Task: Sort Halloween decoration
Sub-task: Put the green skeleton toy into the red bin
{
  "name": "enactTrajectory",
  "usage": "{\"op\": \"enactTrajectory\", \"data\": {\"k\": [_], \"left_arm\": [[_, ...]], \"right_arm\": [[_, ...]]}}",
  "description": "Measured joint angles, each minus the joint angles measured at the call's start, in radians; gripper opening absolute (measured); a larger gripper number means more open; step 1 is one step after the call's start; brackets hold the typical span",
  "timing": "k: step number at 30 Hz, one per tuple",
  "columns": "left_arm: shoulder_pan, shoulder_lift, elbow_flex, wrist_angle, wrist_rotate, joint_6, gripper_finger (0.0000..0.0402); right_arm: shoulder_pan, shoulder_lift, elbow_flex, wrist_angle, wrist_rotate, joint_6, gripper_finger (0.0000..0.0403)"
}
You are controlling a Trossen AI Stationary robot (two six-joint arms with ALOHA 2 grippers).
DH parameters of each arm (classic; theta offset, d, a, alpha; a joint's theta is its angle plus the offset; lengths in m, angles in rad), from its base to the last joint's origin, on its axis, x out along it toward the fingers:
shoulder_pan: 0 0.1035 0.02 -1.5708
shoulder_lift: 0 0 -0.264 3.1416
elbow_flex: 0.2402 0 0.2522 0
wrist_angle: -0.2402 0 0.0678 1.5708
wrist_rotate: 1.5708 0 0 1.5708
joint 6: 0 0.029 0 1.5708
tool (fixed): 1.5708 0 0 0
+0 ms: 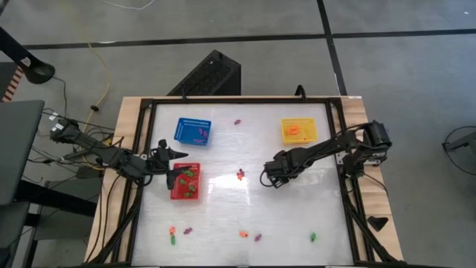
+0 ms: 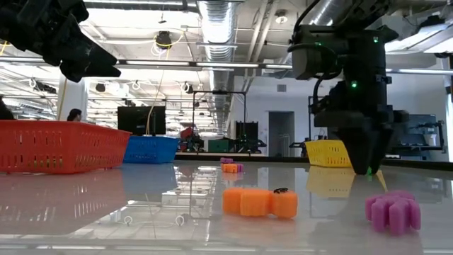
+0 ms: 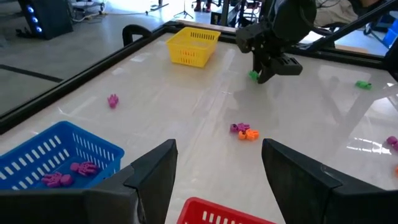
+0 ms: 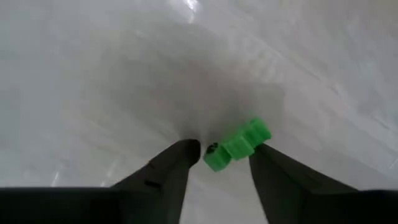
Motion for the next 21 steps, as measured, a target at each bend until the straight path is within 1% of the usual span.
{"op": "enactTrajectory", "data": {"k": [2, 6, 9, 10, 14, 15, 19, 20, 21], "left_arm": [[0.000, 0.000, 0.000, -0.002, 0.000, 0.000, 0.0226], [0.000, 0.000, 0.000, -0.003, 0.000, -0.004, 0.0226], [0.000, 0.000, 0.000, -0.003, 0.000, -0.005, 0.0226], [0.000, 0.000, 0.000, -0.003, 0.000, -0.005, 0.0226], [0.000, 0.000, 0.000, -0.005, -0.004, -0.005, 0.0226], [0.000, 0.000, 0.000, -0.006, -0.009, -0.004, 0.0226], [0.000, 0.000, 0.000, -0.006, -0.011, -0.004, 0.0226], [0.000, 0.000, 0.000, -0.005, -0.012, -0.005, 0.0226], [0.000, 0.000, 0.000, -0.006, -0.011, -0.008, 0.0226]], "right_arm": [[-0.006, 0.000, 0.000, -0.001, 0.000, -0.014, 0.0160], [-0.020, -0.012, 0.000, -0.002, 0.001, -0.056, 0.0075], [-0.024, -0.034, 0.016, -0.014, 0.027, -0.085, 0.0022], [-0.022, -0.039, 0.030, -0.008, 0.046, -0.098, 0.0017], [-0.010, -0.066, 0.106, 0.082, 0.093, -0.192, 0.0022], [-0.005, -0.065, 0.125, 0.130, 0.097, -0.224, 0.0024], [0.020, -0.021, 0.184, 0.412, 0.101, -0.391, 0.0019], [0.026, -0.008, 0.205, 0.459, 0.096, -0.423, 0.0019], [0.030, 0.005, 0.230, 0.470, 0.092, -0.437, 0.0019]]}}
